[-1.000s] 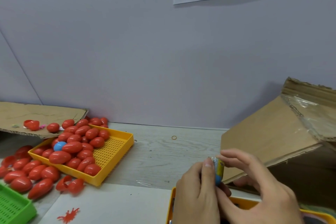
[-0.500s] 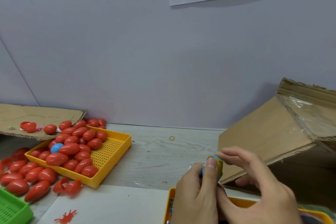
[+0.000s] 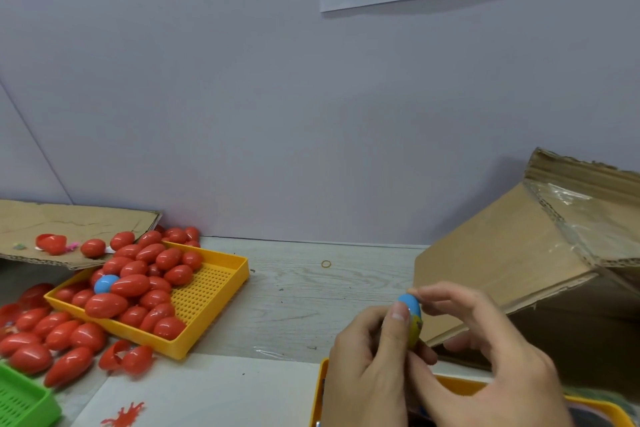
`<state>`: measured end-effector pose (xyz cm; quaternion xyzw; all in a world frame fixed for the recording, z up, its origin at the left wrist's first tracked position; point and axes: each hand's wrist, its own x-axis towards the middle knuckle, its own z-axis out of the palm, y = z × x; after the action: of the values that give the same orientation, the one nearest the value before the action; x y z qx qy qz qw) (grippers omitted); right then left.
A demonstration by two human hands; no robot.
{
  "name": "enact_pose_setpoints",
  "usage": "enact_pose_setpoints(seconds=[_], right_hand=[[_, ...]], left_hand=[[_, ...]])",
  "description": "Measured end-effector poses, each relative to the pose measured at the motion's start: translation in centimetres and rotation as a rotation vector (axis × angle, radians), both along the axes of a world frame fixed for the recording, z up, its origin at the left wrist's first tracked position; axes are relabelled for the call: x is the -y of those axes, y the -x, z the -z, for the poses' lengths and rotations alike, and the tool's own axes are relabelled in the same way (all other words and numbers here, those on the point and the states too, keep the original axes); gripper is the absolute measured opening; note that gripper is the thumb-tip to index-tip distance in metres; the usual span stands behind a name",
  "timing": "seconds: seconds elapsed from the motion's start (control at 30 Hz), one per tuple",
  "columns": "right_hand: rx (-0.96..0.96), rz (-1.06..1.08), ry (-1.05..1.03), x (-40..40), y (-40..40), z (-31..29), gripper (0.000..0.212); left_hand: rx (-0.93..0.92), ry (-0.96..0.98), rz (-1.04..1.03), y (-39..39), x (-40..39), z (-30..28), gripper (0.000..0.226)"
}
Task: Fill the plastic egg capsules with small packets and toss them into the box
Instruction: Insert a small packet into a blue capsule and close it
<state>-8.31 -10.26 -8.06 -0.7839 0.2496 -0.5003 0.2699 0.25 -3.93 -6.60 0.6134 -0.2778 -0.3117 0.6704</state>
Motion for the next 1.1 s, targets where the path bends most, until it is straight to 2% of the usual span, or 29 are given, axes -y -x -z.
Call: enact_pose_setpoints(seconds=[0.23, 0.33, 0.5, 0.7, 0.97, 1.1], right_hand=[[-0.045, -0.021, 0.004, 0.0, 0.2, -0.2, 0.056], [-0.069, -0.002, 0.041, 0.0, 0.4, -0.5, 0.057], [-0.066, 0.036, 0.122, -0.2, 0.2, -0.7, 0.058], [-0.007, 0.011, 0.084, -0.1, 0.1, -0.3, 0.060], [-0.007, -0.009, 0.045, 0.4, 0.4, -0.2, 0.059], [0.082, -0.032, -0.003, 0.3, 0.1, -0.5, 0.052]], left_hand=[[-0.095, 0.031, 0.026, -0.8, 0.2, -0.2, 0.035], [-0.127, -0.010, 0.012, -1.6, 0.2, -0.4, 0.034], [-0.204, 0.033, 0.049, -1.6, 0.4, -0.3, 0.042], [-0.277, 0.121, 0.101, -0.7, 0.3, -0.5, 0.044], [-0.349, 0.059, 0.122, -0.7, -0.3, -0.8, 0.039], [-0.513, 0.164, 0.132, -0.4, -0.2, -1.3, 0.045]])
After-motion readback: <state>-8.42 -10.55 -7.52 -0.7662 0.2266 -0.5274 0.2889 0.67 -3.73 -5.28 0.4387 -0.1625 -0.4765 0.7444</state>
